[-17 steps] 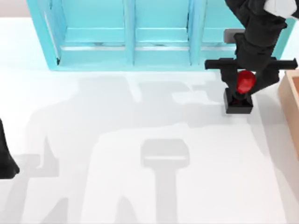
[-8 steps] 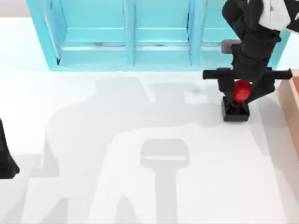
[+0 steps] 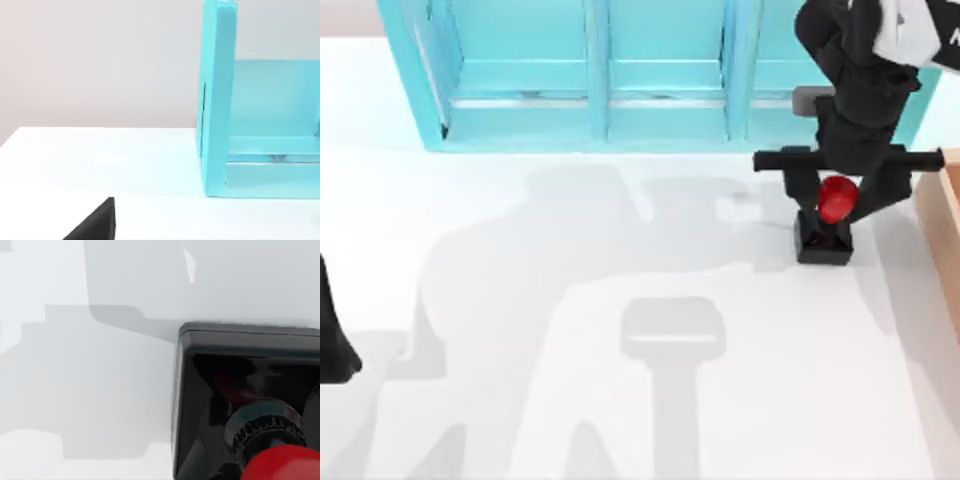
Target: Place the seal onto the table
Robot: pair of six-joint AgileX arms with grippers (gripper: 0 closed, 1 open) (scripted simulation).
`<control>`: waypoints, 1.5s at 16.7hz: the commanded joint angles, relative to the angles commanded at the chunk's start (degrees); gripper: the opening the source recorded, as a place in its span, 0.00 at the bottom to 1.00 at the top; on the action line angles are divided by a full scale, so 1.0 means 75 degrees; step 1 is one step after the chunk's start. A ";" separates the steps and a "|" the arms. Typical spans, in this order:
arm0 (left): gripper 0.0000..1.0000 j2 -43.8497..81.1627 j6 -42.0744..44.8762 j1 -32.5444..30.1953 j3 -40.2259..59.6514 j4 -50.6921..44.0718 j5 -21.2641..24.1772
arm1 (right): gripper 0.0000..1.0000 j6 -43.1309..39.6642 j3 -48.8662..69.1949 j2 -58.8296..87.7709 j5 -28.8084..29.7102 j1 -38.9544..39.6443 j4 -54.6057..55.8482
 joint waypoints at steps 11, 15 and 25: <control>1.00 0.0000 0.0000 0.0000 0.0000 0.0000 0.0000 | 1.00 0.0000 0.0000 0.0000 0.0000 0.0000 0.0000; 1.00 0.0000 0.0000 0.0000 0.0000 0.0000 0.0000 | 1.00 0.0006 0.0105 0.0040 0.0000 -0.0022 -0.0102; 1.00 0.0000 0.0000 0.0000 0.0000 0.0000 0.0000 | 1.00 0.0027 0.5096 0.1306 0.0012 -0.0022 -0.3827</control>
